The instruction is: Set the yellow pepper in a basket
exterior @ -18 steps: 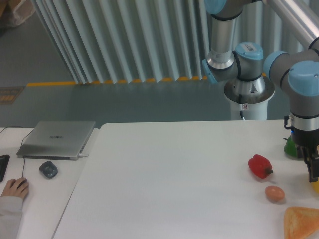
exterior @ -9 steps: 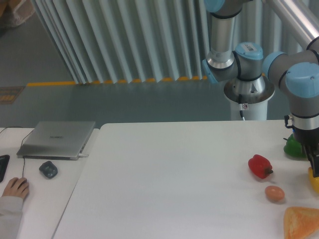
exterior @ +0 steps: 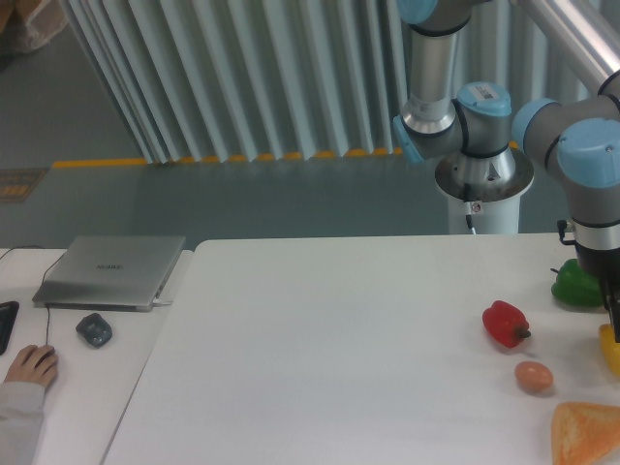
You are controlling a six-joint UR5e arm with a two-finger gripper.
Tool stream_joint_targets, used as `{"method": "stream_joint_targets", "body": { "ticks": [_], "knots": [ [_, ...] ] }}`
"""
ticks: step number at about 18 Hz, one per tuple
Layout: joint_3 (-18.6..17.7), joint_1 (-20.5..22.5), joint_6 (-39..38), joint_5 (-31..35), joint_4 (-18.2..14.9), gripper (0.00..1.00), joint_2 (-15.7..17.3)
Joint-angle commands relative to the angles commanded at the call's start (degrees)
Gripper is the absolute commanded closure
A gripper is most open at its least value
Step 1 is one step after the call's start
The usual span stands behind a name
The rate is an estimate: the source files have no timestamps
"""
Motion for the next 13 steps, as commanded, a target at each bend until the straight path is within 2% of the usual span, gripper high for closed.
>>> {"method": "stream_joint_targets", "body": {
  "ticks": [1,4,7,10,13],
  "knots": [
    [0.17,-0.35,5.09,2.10,1.84,0.00,-1.31],
    [-0.09,-1.49,10.83,6.33,2.65,0.00,-1.68],
    [0.00,-2.20,13.05,6.95,2.82,0.00,-2.55],
    [-0.35,-3.16,16.65,10.38,2.91,0.00,-3.17],
    [-2.02,-3.34,17.71,13.45,4.40,0.00,-3.52]
  ]
}}
